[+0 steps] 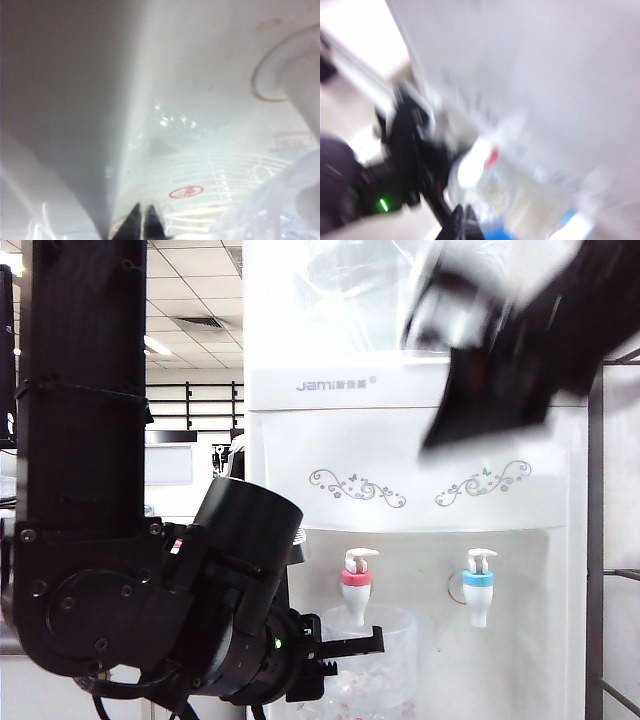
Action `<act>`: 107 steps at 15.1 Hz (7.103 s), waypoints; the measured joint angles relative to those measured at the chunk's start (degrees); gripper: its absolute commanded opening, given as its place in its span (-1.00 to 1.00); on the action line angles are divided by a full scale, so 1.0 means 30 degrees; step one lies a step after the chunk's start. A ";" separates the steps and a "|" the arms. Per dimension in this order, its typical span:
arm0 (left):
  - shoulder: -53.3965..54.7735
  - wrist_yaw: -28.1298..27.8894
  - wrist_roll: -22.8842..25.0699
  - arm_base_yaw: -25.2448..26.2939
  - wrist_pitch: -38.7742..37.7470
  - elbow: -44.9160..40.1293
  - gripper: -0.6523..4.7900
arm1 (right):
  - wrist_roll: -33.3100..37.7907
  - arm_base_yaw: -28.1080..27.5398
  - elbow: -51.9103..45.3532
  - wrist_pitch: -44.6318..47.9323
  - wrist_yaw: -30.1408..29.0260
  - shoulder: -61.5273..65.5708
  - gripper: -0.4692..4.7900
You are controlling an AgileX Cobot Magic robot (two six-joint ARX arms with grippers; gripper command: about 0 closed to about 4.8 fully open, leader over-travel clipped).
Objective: Pick up the plastic mug from the left desk, go to the hot water outlet of the water dispenser, press the vertical switch to get some water, then put the mug back on the desk.
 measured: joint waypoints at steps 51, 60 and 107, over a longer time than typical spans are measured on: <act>-0.0066 -0.0896 -0.0007 -0.0954 0.3045 -0.2652 -0.78 | 0.1173 0.0000 -0.0277 -0.7606 -0.4597 -0.9799 -0.83; -0.0066 -0.0022 -0.0015 -0.0947 0.3286 -0.3002 -0.78 | 0.1173 -0.0007 -0.0277 -0.7606 -0.4597 -0.9799 -0.83; -1.0637 -0.2783 0.2579 0.3672 0.3978 -0.9056 -0.78 | 0.1188 0.0000 -0.0277 -0.7606 -0.4605 -0.9799 -0.83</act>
